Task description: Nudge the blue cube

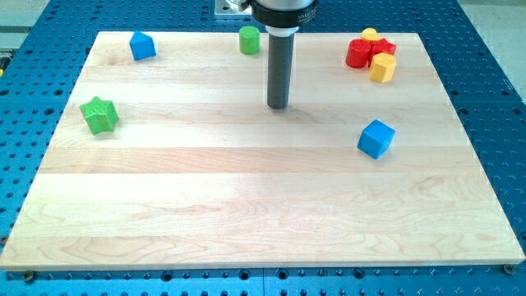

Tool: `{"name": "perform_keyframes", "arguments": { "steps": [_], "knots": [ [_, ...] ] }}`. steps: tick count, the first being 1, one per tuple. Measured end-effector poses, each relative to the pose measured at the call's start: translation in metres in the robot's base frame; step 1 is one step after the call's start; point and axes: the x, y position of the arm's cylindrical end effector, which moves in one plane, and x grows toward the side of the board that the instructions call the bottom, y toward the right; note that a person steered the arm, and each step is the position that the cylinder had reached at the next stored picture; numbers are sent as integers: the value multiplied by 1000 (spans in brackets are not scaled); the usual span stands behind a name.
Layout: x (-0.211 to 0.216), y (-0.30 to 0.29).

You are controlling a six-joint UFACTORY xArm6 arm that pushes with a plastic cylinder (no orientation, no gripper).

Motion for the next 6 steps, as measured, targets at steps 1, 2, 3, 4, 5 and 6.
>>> {"name": "perform_keyframes", "arguments": {
  "steps": [1, 2, 3, 4, 5, 6],
  "knots": [
    [76, 11],
    [88, 82],
    [85, 134],
    [83, 103],
    [114, -18],
    [142, -121]
  ]
}}
